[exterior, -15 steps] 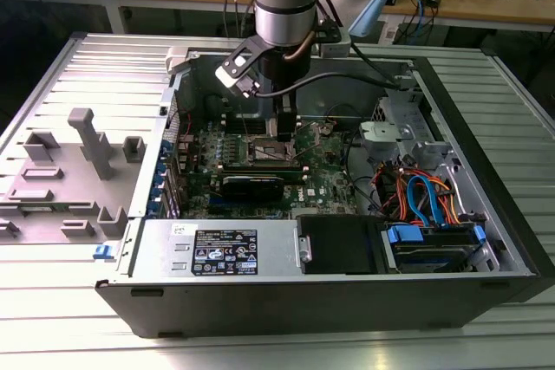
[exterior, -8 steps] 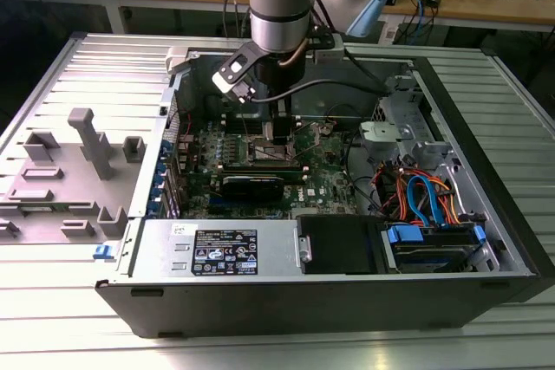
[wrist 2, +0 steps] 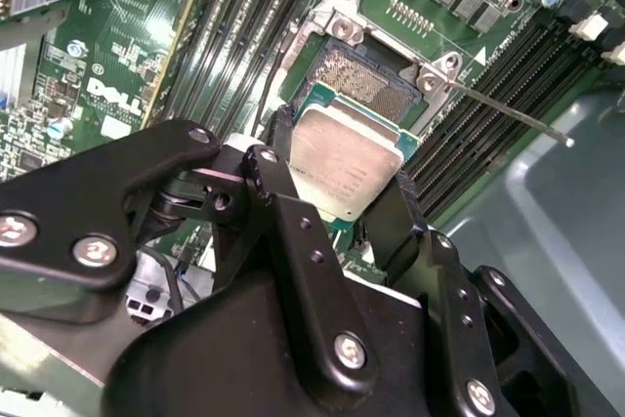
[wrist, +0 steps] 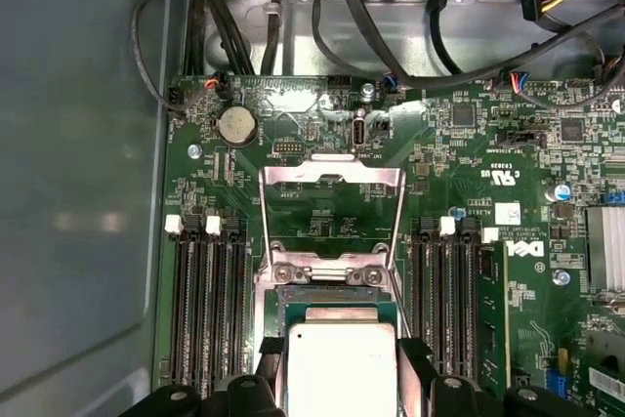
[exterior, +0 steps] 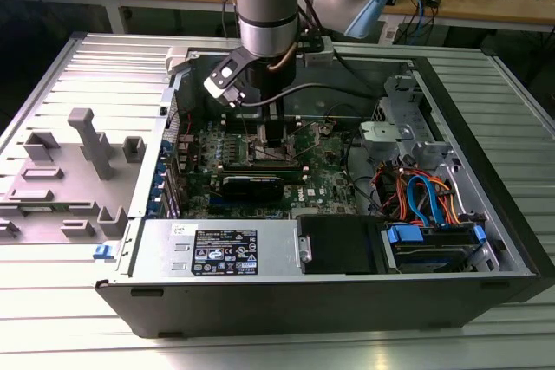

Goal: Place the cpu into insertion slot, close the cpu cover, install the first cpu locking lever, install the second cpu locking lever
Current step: 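Place the cpu into insertion slot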

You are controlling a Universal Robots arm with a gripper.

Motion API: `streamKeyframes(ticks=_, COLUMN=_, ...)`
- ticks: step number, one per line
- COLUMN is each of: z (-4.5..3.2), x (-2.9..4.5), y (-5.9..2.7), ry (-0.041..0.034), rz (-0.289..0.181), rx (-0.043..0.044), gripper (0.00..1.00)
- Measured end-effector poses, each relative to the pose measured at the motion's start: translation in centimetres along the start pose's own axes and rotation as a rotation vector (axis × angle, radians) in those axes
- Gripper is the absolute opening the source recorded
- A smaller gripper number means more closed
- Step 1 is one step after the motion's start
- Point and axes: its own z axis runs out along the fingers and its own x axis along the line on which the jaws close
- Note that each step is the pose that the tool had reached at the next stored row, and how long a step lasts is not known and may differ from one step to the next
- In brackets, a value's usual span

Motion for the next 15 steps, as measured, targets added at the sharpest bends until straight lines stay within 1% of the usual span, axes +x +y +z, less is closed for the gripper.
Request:
streamKeyframes(ticks=5, z=0.99, x=0.07, y=-0.09, ry=0.0001, rz=0.000, rx=-0.0001, gripper=0.54)
streamKeyframes(ticks=7, z=1.52, x=0.11, y=-0.16, ry=0.0000, rz=0.000, rx=0.0000, gripper=0.54)
streamKeyframes(ticks=15, z=2.45, x=0.28, y=-0.35, ry=-0.0003, rz=-0.004, rx=0.0000, gripper=0.54)
